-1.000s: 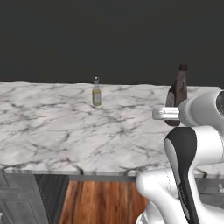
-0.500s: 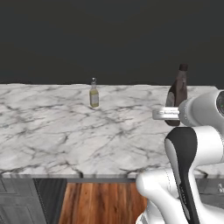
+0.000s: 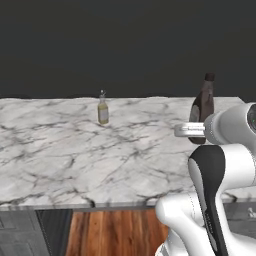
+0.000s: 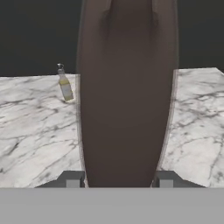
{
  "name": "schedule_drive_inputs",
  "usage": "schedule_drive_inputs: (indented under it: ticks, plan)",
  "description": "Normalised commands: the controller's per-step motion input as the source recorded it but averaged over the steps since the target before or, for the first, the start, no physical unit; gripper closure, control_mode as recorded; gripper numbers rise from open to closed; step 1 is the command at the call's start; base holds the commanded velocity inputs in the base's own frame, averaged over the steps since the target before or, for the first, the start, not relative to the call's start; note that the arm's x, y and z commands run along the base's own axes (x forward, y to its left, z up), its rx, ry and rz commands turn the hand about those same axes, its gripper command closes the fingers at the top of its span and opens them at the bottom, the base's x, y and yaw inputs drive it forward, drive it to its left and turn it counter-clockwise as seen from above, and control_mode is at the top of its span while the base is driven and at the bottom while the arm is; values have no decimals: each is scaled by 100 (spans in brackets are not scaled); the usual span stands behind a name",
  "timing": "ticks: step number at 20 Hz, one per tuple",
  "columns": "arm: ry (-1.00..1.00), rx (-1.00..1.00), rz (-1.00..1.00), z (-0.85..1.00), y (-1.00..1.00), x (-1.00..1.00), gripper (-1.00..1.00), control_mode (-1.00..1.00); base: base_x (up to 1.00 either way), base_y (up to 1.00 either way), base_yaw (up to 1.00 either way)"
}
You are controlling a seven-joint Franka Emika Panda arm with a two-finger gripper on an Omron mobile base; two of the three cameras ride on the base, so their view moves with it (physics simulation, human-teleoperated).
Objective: Move the syrup bottle and shaker from the cabinet to the dining counter.
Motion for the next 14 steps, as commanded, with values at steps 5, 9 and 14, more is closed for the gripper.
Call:
schedule_drive_inputs:
  ticks: [5, 9, 14]
  plan:
    - [0, 0, 0, 0, 0, 0, 100, 100, 43, 8, -15]
    - [0, 0, 0, 0, 0, 0, 100, 100, 41, 8, -15]
    - [1, 0, -3, -1, 2, 6, 100, -100, 30, 11, -14]
